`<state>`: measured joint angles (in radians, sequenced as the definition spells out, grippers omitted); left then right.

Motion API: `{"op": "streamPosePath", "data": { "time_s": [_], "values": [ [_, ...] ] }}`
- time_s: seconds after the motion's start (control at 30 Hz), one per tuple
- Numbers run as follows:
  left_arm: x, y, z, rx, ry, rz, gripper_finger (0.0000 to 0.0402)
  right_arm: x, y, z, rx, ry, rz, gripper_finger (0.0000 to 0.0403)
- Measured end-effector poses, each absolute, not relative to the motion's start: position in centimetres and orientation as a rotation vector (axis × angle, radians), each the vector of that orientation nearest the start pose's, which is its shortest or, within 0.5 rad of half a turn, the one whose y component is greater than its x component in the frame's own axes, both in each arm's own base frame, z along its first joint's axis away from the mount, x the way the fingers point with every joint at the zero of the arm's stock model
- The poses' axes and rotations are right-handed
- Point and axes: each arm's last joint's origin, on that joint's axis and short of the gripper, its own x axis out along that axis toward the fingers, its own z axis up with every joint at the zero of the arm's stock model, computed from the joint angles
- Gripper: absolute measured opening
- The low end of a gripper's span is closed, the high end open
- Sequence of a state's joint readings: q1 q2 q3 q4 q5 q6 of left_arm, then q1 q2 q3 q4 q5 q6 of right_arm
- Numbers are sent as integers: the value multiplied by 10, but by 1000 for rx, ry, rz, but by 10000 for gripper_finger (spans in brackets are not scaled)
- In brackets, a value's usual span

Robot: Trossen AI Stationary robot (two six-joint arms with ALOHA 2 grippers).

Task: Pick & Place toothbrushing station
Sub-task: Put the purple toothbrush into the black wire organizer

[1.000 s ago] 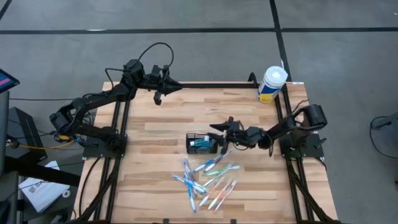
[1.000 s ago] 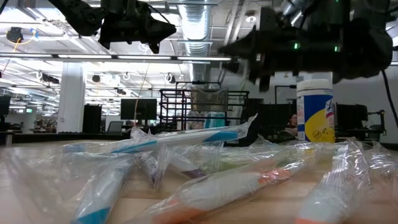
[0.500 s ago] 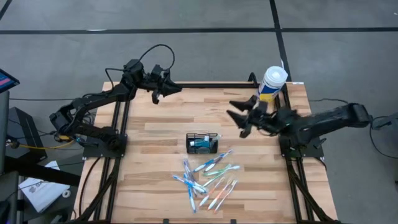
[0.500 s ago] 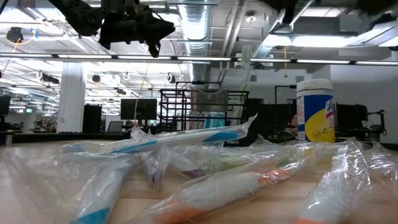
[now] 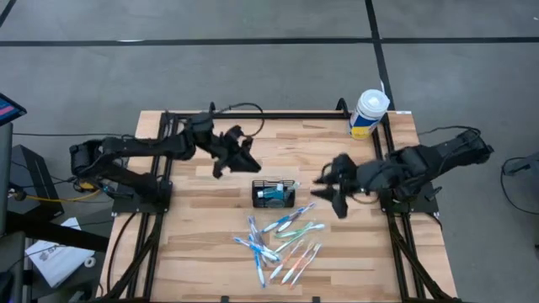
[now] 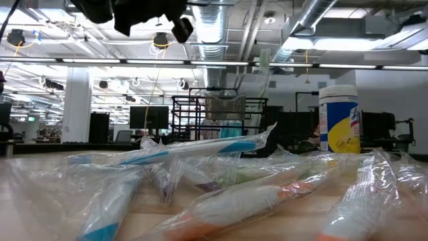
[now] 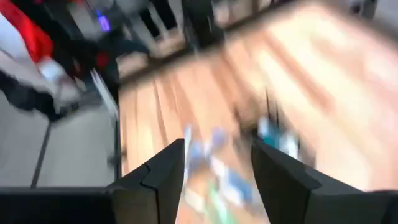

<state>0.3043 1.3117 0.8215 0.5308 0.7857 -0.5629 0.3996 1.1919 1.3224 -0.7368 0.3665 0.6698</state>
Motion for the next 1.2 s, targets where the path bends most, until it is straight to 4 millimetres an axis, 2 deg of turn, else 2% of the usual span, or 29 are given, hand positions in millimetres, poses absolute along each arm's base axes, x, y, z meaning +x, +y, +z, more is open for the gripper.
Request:
{"op": "streamPosePath", "data": {
  "time_s": [0.1, 0.2, 0.33, 0.47, 0.53, 0.6, 0.67, 0.77, 0.83, 1.0, 1.2],
  "values": [
    [284, 45, 299, -508, 90, -440, 53, 212, 101, 367, 479, 705, -178, 180],
    [289, 26, 294, -439, 106, -351, 53, 210, 124, 342, 532, 786, -213, 189],
    [292, 13, 293, -396, 68, -198, 53, 206, 151, 313, 676, 751, -303, 201],
    [293, 7, 293, -393, 56, -123, 53, 190, 182, 270, 883, 747, -441, 209],
    [293, 5, 293, -392, 56, -108, 53, 182, 198, 251, 1081, 645, -526, 210],
    [293, 4, 292, -393, 61, -77, 53, 180, 213, 237, 1211, 531, -527, 210],
    [293, 5, 291, -394, 59, -39, 53, 190, 221, 234, 1289, 476, -489, 208],
    [293, 6, 291, -394, 54, -15, 53, 205, 223, 236, 1349, 349, -487, 202],
    [293, 9, 291, -394, 53, -5, 53, 213, 219, 240, 1374, 236, -512, 199],
    [293, 14, 289, -372, 70, 1, 53, 218, 211, 246, 1370, -24, -560, 194],
    [290, 15, 274, -307, 255, -116, 53, 230, 199, 250, 1362, -152, -598, 194]
  ]
}}
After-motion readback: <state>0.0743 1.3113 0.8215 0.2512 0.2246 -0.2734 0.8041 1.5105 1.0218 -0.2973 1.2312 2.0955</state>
